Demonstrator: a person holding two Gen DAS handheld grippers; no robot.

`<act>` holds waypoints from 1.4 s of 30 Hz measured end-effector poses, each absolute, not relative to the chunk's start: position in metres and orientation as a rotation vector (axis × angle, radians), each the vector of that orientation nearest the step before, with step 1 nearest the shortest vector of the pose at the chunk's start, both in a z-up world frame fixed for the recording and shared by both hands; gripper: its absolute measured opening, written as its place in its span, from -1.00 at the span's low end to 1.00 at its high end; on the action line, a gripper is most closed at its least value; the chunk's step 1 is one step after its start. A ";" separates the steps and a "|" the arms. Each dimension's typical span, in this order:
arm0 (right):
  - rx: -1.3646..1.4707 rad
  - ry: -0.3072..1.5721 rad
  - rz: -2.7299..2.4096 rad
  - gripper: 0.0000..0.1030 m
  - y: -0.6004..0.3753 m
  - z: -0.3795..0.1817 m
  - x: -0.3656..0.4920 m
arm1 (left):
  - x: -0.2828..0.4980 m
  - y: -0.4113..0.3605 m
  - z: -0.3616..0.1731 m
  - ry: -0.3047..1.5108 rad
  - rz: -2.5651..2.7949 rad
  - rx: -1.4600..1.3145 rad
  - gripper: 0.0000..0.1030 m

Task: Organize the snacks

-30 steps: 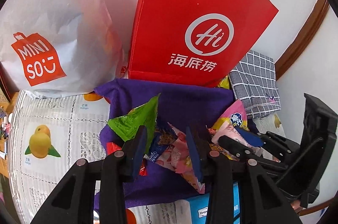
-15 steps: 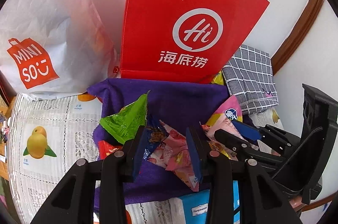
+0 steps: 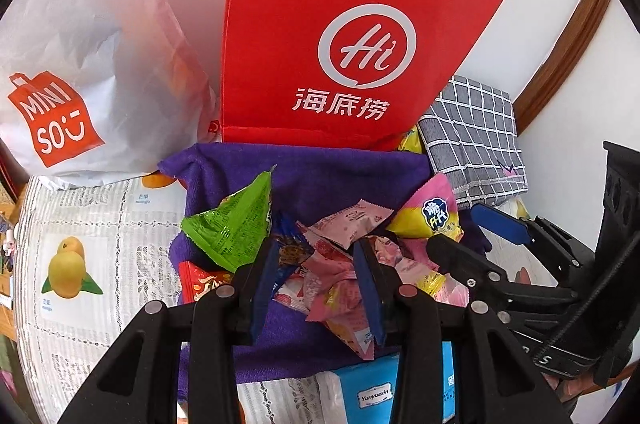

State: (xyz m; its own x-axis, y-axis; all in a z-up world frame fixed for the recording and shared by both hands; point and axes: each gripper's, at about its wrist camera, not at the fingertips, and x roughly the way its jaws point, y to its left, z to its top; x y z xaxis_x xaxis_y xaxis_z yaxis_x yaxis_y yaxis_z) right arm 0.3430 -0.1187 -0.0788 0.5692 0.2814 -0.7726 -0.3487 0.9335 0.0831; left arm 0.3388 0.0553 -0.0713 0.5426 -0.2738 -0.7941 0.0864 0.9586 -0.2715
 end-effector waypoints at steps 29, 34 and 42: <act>-0.109 0.932 0.330 0.32 -0.127 -0.064 0.337 | 0.326 0.049 -0.051 0.938 -0.191 -0.127 0.40; -0.068 0.893 0.293 0.32 -0.135 -0.047 0.317 | 0.317 0.040 -0.043 0.920 -0.188 -0.095 0.47; -0.069 0.847 0.202 0.48 -0.153 -0.014 0.257 | 0.289 0.024 -0.028 0.896 -0.206 -0.052 0.67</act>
State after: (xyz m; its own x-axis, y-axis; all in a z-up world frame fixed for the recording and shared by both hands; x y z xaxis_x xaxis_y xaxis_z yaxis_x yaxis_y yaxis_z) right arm 0.2573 -0.1535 -0.0145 0.6440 0.1504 -0.7501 -0.2049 0.9786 0.0203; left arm 0.2889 0.0236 -0.0283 0.6069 -0.1994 -0.7694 0.1561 0.9791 -0.1306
